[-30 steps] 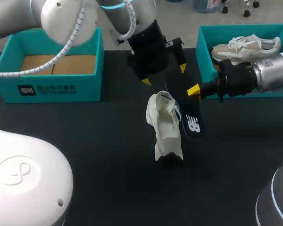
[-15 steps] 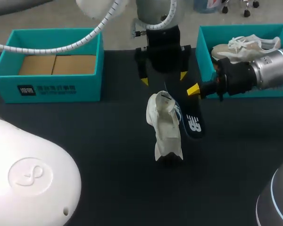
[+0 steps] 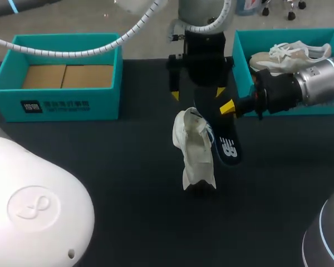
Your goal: Take the shoe out of the shoebox, open the shoe tongue, remove and reinsert the insole, then place the shoe into the shoebox
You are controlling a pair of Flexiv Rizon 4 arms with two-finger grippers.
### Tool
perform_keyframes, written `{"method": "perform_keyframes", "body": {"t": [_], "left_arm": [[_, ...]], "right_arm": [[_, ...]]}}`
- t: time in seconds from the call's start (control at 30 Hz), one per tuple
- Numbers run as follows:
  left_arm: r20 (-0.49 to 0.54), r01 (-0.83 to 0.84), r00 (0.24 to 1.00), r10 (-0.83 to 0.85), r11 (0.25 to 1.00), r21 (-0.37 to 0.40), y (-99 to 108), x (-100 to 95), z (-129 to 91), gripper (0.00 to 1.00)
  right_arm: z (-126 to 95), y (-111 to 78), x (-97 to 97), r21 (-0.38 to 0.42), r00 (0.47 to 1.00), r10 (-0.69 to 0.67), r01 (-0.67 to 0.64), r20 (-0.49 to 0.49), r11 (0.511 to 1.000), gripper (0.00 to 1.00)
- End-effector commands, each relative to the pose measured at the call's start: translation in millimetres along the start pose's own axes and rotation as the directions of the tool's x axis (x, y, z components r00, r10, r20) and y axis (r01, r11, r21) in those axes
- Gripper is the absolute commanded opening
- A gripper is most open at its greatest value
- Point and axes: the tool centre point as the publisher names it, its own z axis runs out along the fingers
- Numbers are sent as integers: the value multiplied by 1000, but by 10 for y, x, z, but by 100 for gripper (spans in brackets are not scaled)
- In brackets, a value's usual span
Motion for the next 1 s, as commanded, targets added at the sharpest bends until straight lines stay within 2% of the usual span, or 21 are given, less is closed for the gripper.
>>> {"method": "perform_keyframes", "body": {"t": [0.03, 1.0], "left_arm": [[6, -3, 1000, 3, 1000, -1, 6, 7, 37, 100], [14, -4, 1000, 4, 1000, 3, -7, -29, 51, 100]], "right_arm": [[19, 8, 15, 8, 1000, 2, -2, 9, 1000, 0], [-56, 35, 45, -51, 1000, 7, -7, 16, 999, 0]]}}
